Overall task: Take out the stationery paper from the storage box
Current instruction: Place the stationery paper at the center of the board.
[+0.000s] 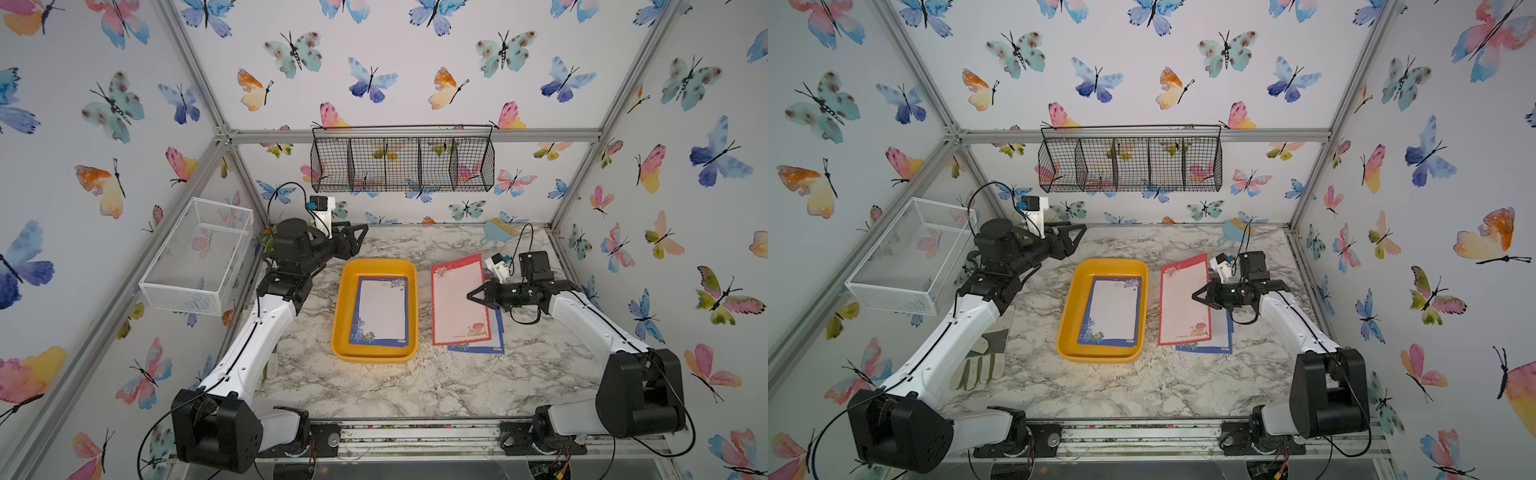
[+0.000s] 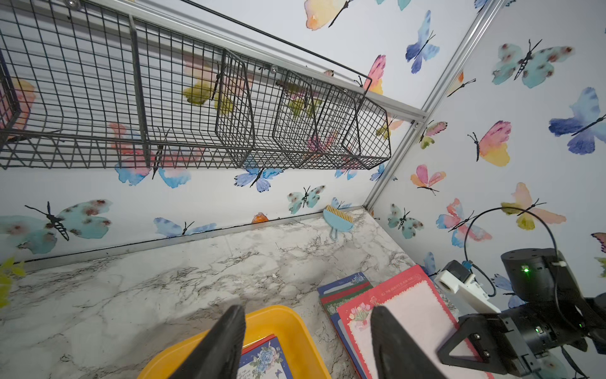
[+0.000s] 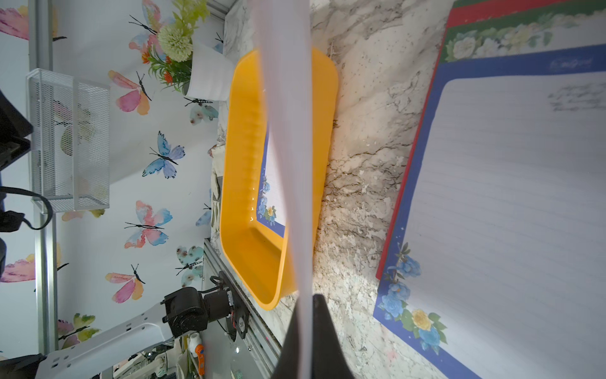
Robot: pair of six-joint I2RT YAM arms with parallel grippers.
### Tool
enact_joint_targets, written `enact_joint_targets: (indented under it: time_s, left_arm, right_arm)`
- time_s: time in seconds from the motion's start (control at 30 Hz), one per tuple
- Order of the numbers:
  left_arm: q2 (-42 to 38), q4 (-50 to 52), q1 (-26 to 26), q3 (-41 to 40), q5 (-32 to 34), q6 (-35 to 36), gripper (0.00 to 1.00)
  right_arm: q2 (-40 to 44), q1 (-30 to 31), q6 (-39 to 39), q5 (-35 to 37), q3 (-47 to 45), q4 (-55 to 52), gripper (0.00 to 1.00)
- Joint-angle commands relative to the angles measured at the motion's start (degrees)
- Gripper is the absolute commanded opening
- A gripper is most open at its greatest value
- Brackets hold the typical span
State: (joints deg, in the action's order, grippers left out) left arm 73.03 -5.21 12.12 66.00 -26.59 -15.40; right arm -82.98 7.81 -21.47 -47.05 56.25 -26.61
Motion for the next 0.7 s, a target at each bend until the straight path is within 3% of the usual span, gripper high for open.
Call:
enact_joint_targets:
  time_s: [0.0, 0.3, 0.67]
  left_arm:
    - [0.20, 0.72, 0.10, 1.85, 0.97, 0.90, 0.64]
    - [0.70, 1.43, 0.14, 2.03, 1.55, 1.17, 0.64]
    - [0.95, 1.91, 0.10, 2.20, 2.05, 1.34, 0.64]
  right_arm:
    - [-3.10, -1.37, 4.12, -0.85, 1.58, -5.21, 0.06]
    - [-5.65, -3.67, 5.88, -0.34, 0.53, -5.97, 0.05]
    - [-6.75, -4.38, 7.41, 6.35, -1.00, -8.28, 0.05]
